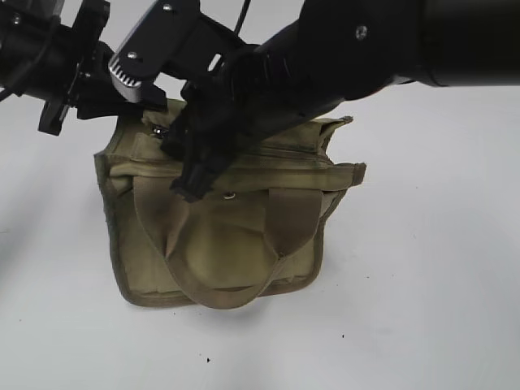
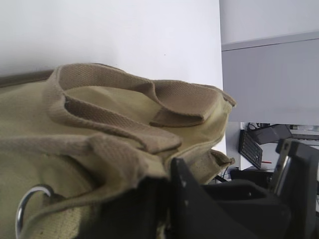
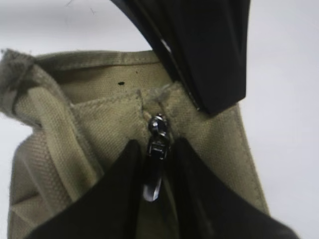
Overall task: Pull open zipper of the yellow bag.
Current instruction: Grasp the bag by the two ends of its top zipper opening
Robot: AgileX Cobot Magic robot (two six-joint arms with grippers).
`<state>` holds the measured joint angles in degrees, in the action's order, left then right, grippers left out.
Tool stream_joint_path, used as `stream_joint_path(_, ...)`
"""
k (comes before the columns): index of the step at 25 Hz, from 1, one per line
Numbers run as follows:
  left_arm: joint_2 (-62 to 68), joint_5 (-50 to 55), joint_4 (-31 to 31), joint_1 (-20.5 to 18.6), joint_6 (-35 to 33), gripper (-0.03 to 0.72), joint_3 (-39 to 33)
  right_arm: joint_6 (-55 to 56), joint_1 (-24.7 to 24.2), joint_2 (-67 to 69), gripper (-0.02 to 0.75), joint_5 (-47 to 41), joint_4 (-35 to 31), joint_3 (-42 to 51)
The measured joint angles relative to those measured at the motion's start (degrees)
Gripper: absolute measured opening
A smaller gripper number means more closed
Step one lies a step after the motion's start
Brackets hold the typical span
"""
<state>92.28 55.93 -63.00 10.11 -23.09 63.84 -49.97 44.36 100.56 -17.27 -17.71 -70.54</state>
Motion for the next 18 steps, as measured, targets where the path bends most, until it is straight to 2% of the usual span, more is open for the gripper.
stream_joint_path(5,0.0,0.0,-0.1,0.0,-0.1,0.029,0.0,0.1,0.0,0.4,0.075,-1.1,3.3,-0.2)
stream_joint_path(8,0.0,0.1,-0.1,0.0,-0.1,0.029,0.0,0.1,0.0,0.4,0.071,-1.9,4.6,-0.3)
stream_joint_path(10,0.0,0.2,-0.2,0.0,-0.1,0.029,0.0,0.0,0.0,0.4,0.013,-2.5,5.0,-0.3)
stream_joint_path(14,0.0,0.3,-0.2,0.0,-0.1,0.029,0.0,0.9,-0.5,0.1,0.002,-3.6,6.3,-0.3)
stream_joint_path(18,0.0,0.5,-1.0,0.1,-0.1,0.029,0.0,5.0,-3.7,-1.8,0.002,-8.4,6.7,-0.3)
